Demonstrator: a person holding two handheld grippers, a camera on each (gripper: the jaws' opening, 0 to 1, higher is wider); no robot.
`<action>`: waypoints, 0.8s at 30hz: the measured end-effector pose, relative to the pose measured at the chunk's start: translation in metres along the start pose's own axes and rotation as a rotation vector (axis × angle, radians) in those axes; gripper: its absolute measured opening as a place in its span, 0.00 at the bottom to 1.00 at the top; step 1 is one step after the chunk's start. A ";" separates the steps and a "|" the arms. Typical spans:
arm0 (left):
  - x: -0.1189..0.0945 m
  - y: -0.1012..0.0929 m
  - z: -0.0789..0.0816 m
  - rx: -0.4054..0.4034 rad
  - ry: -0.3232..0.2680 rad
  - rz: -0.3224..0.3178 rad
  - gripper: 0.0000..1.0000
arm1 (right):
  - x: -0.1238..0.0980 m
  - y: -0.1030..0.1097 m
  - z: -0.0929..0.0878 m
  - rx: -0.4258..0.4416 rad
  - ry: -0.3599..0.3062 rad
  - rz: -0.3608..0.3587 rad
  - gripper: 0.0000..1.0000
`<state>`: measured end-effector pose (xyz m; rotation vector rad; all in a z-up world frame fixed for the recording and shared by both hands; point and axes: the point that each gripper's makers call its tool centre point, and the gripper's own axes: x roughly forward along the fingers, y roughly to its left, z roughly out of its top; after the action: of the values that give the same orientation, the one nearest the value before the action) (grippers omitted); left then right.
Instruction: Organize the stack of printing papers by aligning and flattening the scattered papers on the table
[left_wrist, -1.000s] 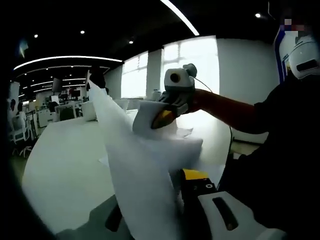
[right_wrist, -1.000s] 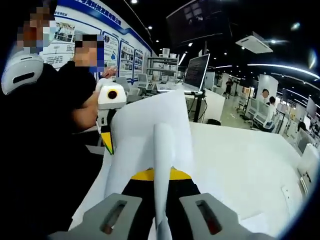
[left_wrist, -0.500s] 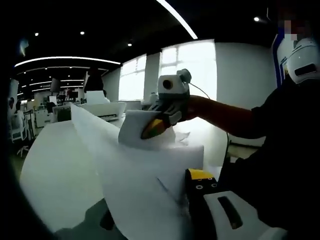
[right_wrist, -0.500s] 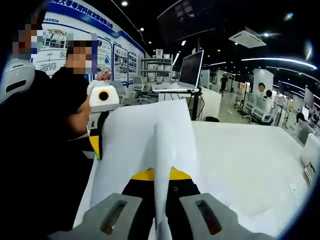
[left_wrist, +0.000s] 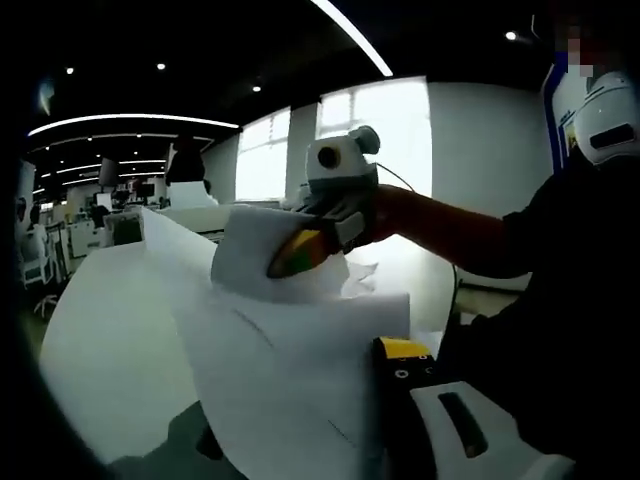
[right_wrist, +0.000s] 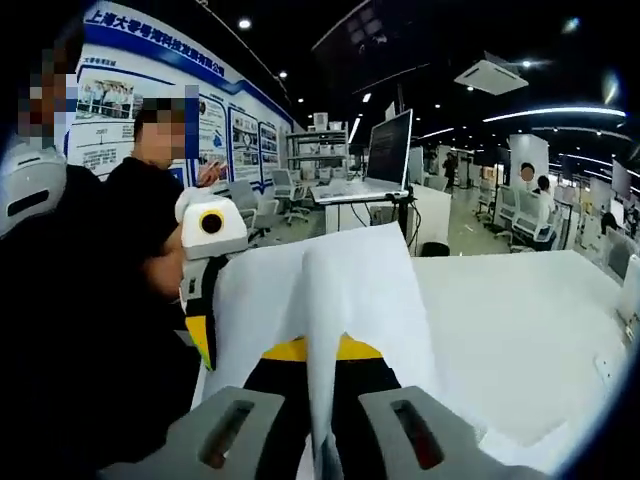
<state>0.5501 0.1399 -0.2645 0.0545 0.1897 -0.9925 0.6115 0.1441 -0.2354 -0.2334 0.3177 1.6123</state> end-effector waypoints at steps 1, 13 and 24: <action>0.000 0.000 0.000 0.001 -0.001 0.000 0.30 | 0.000 0.000 0.001 0.000 -0.002 0.001 0.00; -0.001 0.000 0.003 0.010 -0.012 0.000 0.31 | -0.006 -0.010 0.015 0.064 -0.064 -0.012 0.00; 0.001 0.001 0.002 0.013 -0.005 0.004 0.31 | 0.003 -0.006 0.023 0.125 -0.114 0.011 0.00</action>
<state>0.5518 0.1390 -0.2625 0.0643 0.1790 -0.9894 0.6186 0.1555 -0.2149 -0.0447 0.3310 1.6033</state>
